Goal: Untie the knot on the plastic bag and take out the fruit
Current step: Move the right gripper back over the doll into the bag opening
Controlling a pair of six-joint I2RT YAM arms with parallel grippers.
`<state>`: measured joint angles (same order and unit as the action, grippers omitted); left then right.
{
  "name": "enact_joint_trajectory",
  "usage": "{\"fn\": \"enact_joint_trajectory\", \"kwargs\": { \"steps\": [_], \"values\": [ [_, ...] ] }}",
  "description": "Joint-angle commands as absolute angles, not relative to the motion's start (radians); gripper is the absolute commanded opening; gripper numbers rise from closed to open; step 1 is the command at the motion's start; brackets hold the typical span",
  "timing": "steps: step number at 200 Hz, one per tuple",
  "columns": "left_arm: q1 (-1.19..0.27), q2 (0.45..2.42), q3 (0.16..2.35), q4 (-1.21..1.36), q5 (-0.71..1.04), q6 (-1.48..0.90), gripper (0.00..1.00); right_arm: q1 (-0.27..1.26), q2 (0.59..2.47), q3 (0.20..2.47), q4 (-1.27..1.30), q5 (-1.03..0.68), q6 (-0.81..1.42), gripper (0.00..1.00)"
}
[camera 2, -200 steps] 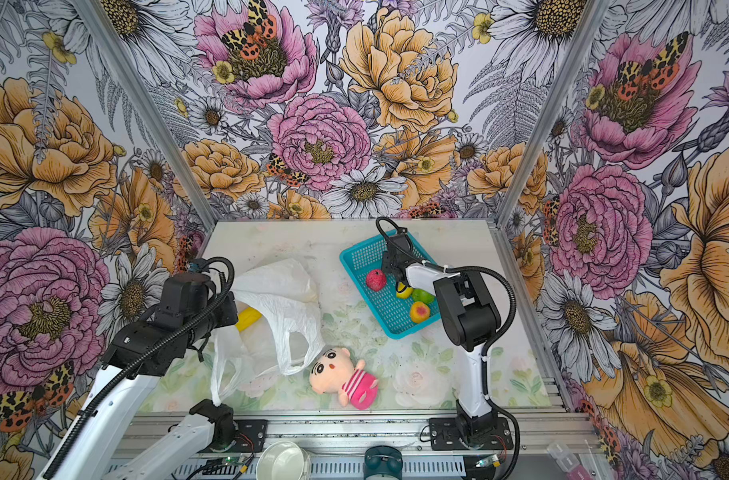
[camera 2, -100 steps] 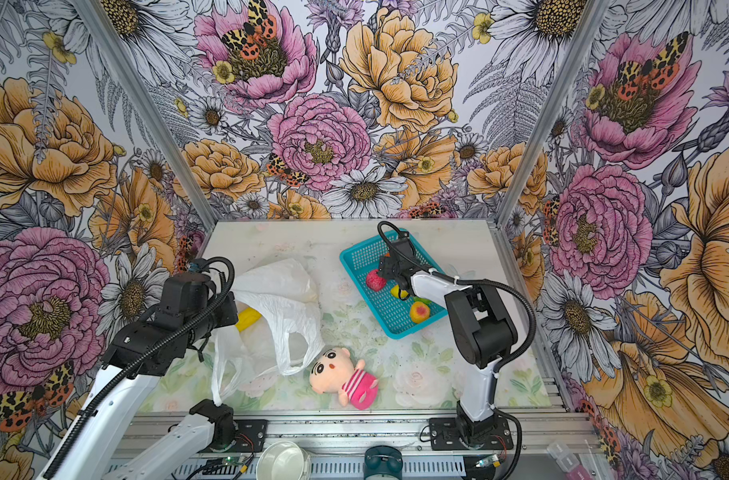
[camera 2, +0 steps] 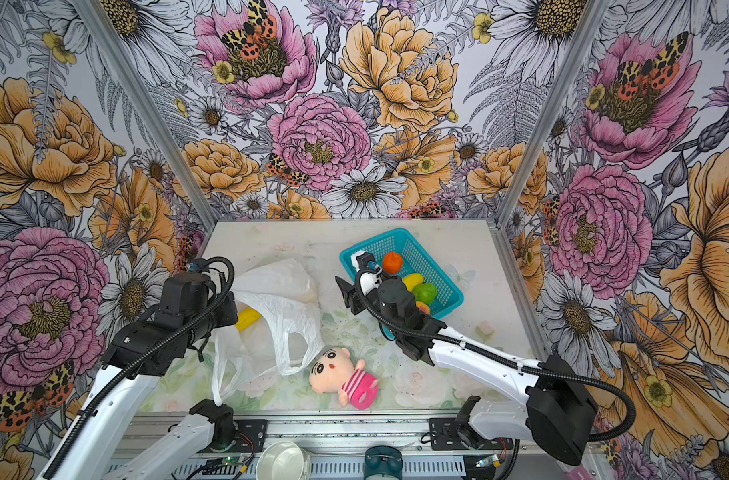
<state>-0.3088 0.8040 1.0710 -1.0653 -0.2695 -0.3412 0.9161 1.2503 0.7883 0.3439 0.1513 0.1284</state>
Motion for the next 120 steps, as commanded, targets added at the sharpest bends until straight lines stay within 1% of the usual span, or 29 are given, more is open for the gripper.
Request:
{"fn": "enact_joint_trajectory", "kwargs": {
  "steps": [1,20,46,65,101,120],
  "values": [
    [-0.303,0.79,1.057,-1.045,-0.291,-0.357,0.0,1.035,1.292,0.815,0.381,0.157,-0.047,0.6],
    [-0.303,0.796,1.06,-1.045,-0.288,-0.356,0.0,1.139,1.345,0.839,0.4,0.205,-0.108,0.58],
    [-0.309,0.788,1.058,-1.045,-0.291,-0.357,0.0,1.236,1.44,0.879,0.427,0.172,-0.163,0.57],
    [-0.312,0.784,1.058,-1.045,-0.295,-0.357,0.0,1.296,1.531,0.943,0.429,0.171,-0.191,0.53],
    [-0.321,0.78,1.057,-1.044,-0.294,-0.358,0.0,1.322,1.703,1.017,0.483,0.176,-0.196,0.45],
    [-0.334,0.77,1.057,-1.045,-0.302,-0.36,0.0,1.315,1.774,1.039,0.528,0.211,-0.197,0.45]
  ]
}}
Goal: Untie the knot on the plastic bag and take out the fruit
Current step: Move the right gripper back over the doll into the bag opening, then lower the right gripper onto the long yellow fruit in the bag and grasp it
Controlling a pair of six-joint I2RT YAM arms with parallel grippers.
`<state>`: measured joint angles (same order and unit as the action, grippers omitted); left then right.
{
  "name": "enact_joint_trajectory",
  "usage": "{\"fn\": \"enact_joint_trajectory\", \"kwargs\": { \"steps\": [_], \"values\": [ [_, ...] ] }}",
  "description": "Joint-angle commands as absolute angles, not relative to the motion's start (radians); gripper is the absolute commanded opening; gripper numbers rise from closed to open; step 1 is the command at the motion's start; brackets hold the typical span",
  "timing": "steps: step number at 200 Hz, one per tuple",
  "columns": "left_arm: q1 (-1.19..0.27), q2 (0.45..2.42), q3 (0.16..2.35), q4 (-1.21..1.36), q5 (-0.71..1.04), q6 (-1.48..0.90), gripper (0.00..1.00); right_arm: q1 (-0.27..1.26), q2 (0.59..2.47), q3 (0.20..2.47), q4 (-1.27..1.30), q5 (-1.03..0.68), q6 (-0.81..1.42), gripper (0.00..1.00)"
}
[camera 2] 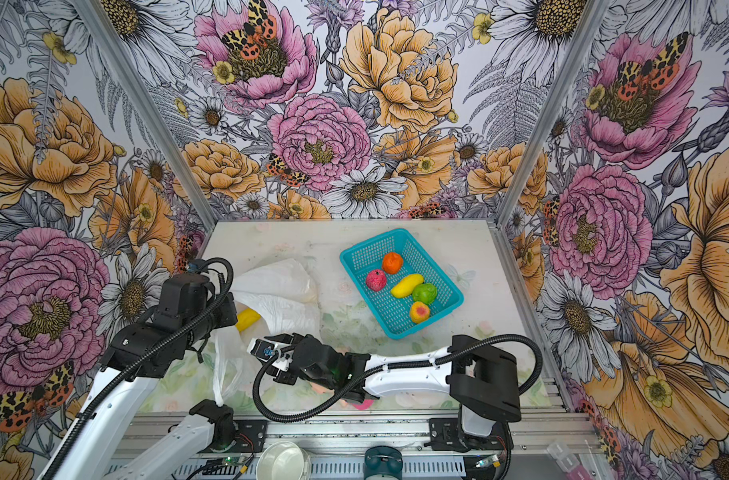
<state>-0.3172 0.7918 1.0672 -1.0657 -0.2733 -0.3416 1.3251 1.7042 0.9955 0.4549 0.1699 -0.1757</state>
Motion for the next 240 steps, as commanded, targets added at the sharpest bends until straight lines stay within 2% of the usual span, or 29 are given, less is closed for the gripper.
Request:
{"fn": "enact_joint_trajectory", "kwargs": {
  "steps": [1,67,113,166,197,240],
  "values": [
    [-0.334,0.77,1.057,-1.045,-0.303,-0.36,0.0,1.315,1.776,1.042,0.528,0.212,-0.197,0.45],
    [-0.337,0.762,1.057,-1.045,-0.307,-0.362,0.0,1.298,1.99,1.223,0.45,0.284,-0.177,0.43],
    [-0.336,0.772,1.056,-1.045,-0.305,-0.36,0.0,1.273,2.105,1.321,0.446,0.205,-0.084,0.5],
    [-0.337,0.757,1.055,-1.043,-0.304,-0.362,0.0,1.246,2.254,1.462,0.423,0.244,0.016,0.53],
    [-0.338,0.754,1.055,-1.042,-0.304,-0.362,0.0,1.232,2.316,1.517,0.418,0.298,0.058,0.61],
    [-0.34,0.755,1.055,-1.043,-0.3,-0.361,0.0,1.209,2.419,1.618,0.416,0.344,0.146,0.84]
  ]
}}
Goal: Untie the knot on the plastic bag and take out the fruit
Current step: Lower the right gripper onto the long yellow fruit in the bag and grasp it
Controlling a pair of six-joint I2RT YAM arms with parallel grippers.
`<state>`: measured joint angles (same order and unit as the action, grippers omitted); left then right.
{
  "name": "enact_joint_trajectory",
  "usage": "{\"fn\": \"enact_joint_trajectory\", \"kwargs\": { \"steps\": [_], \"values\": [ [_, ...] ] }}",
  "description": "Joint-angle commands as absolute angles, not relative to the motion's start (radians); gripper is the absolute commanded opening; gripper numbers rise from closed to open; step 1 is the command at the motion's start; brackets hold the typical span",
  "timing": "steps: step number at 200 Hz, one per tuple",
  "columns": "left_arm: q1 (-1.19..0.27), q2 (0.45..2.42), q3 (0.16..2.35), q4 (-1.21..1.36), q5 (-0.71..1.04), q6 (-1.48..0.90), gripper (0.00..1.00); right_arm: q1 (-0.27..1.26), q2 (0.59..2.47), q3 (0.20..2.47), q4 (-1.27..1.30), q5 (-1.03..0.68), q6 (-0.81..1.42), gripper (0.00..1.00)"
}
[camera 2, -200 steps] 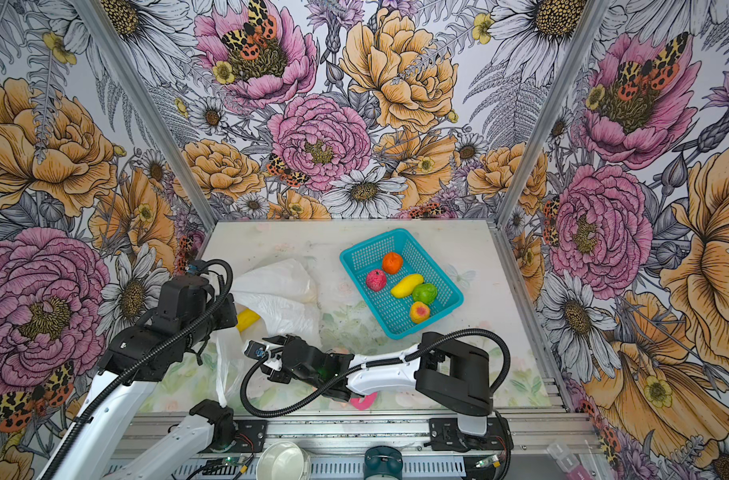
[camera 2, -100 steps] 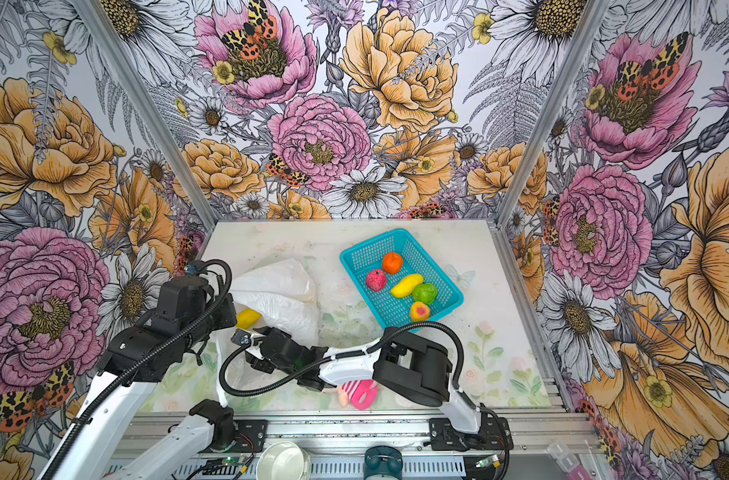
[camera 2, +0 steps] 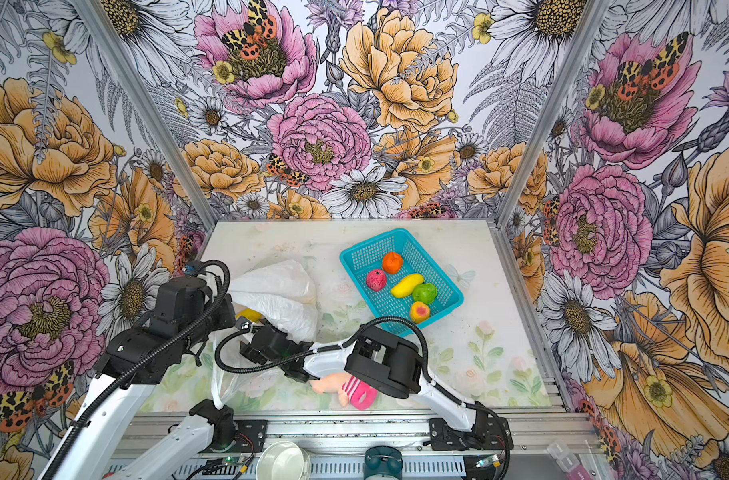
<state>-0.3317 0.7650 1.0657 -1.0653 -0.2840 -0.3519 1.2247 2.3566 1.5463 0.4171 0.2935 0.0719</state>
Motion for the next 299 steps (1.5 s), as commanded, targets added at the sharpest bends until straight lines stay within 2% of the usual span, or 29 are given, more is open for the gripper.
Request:
{"fn": "enact_joint_trajectory", "kwargs": {
  "steps": [1,33,58,109,129,140,199,246,277,299],
  "values": [
    [-0.34,0.755,1.055,-1.043,-0.299,-0.361,0.0,1.208,2.421,1.62,0.414,0.344,0.149,0.84],
    [-0.35,0.746,1.055,-1.042,-0.297,-0.36,0.0,1.193,2.508,1.745,0.364,0.366,0.173,0.95],
    [-0.381,0.743,1.054,-1.039,-0.289,-0.36,0.0,1.191,2.586,1.876,0.287,0.441,0.185,0.97],
    [-0.422,0.711,1.051,-1.034,-0.278,-0.354,0.0,1.163,2.718,2.129,0.086,0.506,0.271,0.96],
    [-0.432,0.704,1.049,-1.031,-0.275,-0.354,0.0,1.15,2.766,2.221,0.009,0.514,0.299,0.93],
    [-0.434,0.706,1.05,-1.032,-0.279,-0.354,0.0,1.142,2.778,2.236,-0.003,0.503,0.308,0.88],
    [-0.398,0.724,1.049,-1.035,-0.299,-0.358,0.0,1.138,2.718,2.153,0.014,0.505,0.306,0.6],
    [-0.373,0.73,1.049,-1.034,-0.297,-0.357,0.0,1.143,2.596,1.957,0.16,0.486,0.277,0.45],
    [-0.359,0.742,1.05,-1.036,-0.298,-0.358,0.0,1.146,2.479,1.744,0.351,0.419,0.244,0.44],
    [-0.353,0.743,1.049,-1.036,-0.298,-0.357,0.0,1.156,2.453,1.671,0.443,0.382,0.198,0.6]
  ]
}}
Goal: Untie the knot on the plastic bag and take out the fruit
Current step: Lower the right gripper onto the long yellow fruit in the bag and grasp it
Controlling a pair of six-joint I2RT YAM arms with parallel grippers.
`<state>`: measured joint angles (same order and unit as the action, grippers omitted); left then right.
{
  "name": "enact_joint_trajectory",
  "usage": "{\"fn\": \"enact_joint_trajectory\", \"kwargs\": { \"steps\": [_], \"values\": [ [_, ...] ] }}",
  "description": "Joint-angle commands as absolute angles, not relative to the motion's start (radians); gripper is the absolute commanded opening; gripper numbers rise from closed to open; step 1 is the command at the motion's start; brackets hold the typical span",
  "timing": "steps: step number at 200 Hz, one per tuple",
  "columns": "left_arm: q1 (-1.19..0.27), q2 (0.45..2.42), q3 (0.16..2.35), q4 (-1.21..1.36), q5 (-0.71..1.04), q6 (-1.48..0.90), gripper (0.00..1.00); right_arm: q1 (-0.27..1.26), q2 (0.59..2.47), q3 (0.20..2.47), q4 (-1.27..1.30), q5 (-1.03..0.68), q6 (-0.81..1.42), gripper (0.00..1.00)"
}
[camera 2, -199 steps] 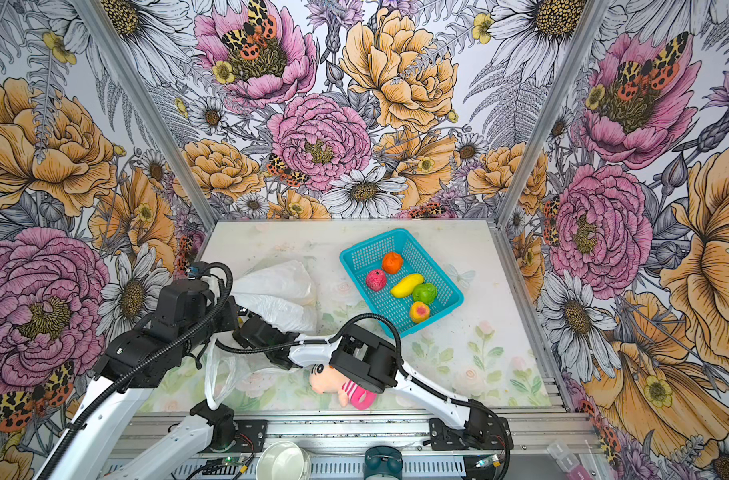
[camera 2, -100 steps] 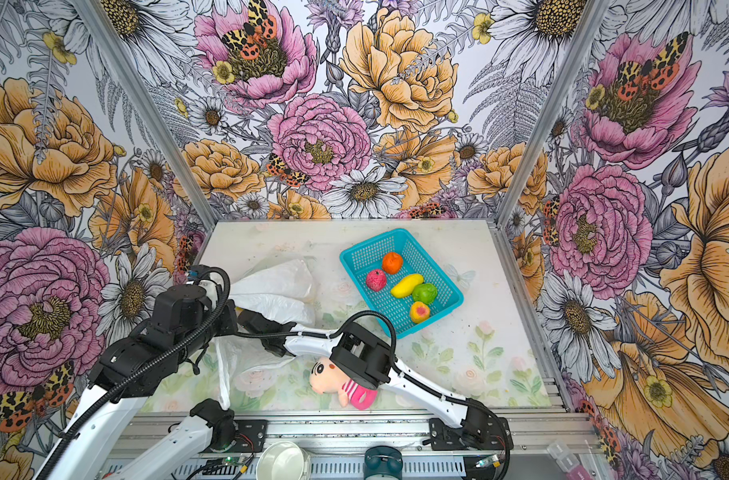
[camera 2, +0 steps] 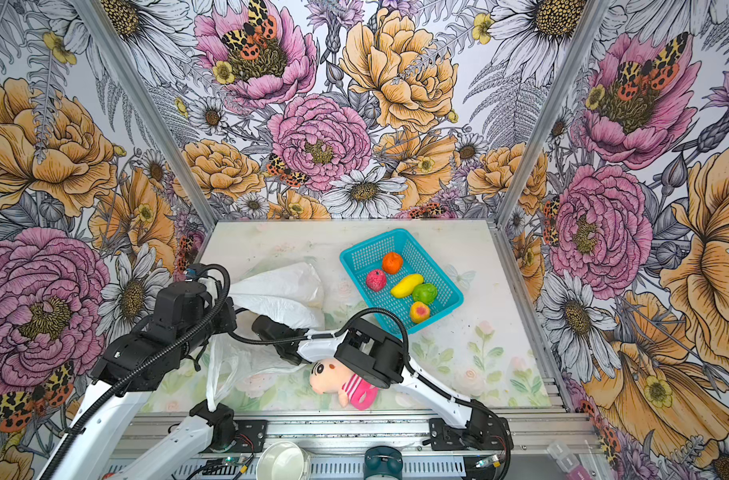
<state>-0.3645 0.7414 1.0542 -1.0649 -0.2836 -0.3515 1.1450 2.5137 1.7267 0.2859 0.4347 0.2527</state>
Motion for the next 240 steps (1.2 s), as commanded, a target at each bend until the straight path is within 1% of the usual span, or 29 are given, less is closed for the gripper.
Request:
{"fn": "enact_joint_trajectory", "kwargs": {
  "steps": [1,12,49,85,109,142,169,178,190,211,240],
  "values": [
    [-0.353,0.742,1.049,-1.036,-0.298,-0.357,0.0,1.157,2.453,1.671,0.445,0.382,0.197,0.61],
    [-0.352,0.74,1.049,-1.034,-0.296,-0.358,0.0,1.16,2.464,1.686,0.438,0.394,0.187,0.68],
    [-0.353,0.738,1.049,-1.034,-0.294,-0.356,0.0,1.158,2.539,1.795,0.36,0.392,0.178,0.84],
    [-0.359,0.73,1.049,-1.034,-0.296,-0.358,0.0,1.161,2.606,1.925,0.254,0.391,0.141,0.95],
    [-0.358,0.73,1.049,-1.034,-0.295,-0.357,0.0,1.16,2.656,2.006,0.203,0.399,0.124,0.96],
    [-0.361,0.722,1.048,-1.034,-0.299,-0.36,0.0,1.154,2.735,2.156,0.069,0.407,0.12,0.88],
    [-0.361,0.724,1.048,-1.034,-0.299,-0.36,0.0,1.142,2.789,2.231,0.009,0.406,0.141,0.87],
    [-0.361,0.723,1.048,-1.033,-0.299,-0.36,0.0,1.138,2.793,2.235,0.005,0.406,0.145,0.84],
    [-0.362,0.72,1.047,-1.034,-0.301,-0.36,0.0,1.138,2.791,2.235,-0.001,0.406,0.146,0.79],
    [-0.362,0.719,1.048,-1.034,-0.303,-0.36,0.0,1.139,2.762,2.224,-0.016,0.41,0.145,0.65],
    [-0.355,0.73,1.048,-1.034,-0.302,-0.36,0.0,1.144,2.667,2.121,0.026,0.408,0.138,0.5]
  ]
}}
